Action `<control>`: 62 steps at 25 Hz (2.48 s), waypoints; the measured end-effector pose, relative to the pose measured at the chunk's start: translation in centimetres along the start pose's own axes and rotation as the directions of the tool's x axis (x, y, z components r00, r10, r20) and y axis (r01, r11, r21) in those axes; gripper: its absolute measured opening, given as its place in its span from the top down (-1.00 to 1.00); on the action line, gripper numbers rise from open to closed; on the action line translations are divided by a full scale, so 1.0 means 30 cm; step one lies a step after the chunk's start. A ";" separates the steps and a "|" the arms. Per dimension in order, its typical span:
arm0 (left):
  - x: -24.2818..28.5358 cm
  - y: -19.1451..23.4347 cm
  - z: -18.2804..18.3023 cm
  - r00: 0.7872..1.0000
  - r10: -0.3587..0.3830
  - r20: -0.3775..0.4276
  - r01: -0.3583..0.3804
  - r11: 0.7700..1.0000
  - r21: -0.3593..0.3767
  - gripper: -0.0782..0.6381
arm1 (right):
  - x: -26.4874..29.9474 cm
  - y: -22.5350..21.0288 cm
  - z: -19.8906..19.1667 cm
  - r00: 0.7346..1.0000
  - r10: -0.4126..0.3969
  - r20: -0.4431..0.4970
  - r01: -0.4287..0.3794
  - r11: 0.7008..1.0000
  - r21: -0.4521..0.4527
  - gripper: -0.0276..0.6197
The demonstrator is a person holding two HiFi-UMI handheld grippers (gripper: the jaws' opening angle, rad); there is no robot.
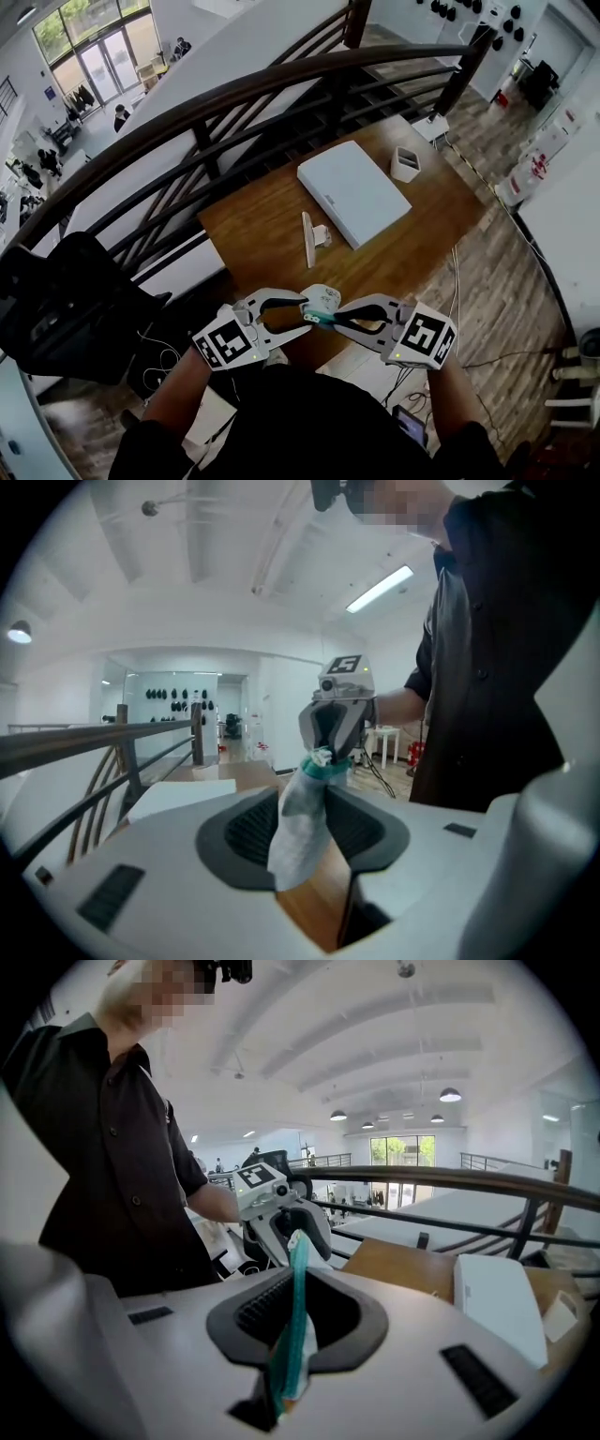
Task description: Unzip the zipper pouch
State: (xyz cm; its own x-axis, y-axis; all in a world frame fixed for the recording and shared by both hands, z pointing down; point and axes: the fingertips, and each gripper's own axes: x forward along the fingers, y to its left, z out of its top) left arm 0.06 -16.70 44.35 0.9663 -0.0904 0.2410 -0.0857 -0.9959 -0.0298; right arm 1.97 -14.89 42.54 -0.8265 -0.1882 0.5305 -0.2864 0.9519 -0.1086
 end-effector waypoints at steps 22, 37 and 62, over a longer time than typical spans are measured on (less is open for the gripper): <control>0.104 0.049 0.064 0.986 0.165 0.000 -0.164 0.983 -0.078 0.73 | -0.185 -0.172 -0.005 0.959 -0.231 0.166 0.213 0.970 0.118 0.70; 0.106 0.021 0.045 0.953 0.298 -0.062 -0.302 0.951 -0.073 0.73 | -0.059 -0.076 0.053 0.978 -0.153 0.145 0.123 0.973 0.196 0.69; 0.169 -0.041 -0.037 0.912 0.335 -0.236 -0.292 0.935 0.201 0.73 | 0.003 -0.093 -0.063 0.993 -0.118 0.020 0.092 0.857 0.507 0.59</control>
State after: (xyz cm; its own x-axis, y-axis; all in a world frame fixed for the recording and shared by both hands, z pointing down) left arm 4.79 -15.95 46.70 0.7956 -0.4181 0.4384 -0.3133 -0.9034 -0.2929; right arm 3.62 -17.12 44.47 -0.7965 -0.3037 0.5229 -0.5669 0.6760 -0.4708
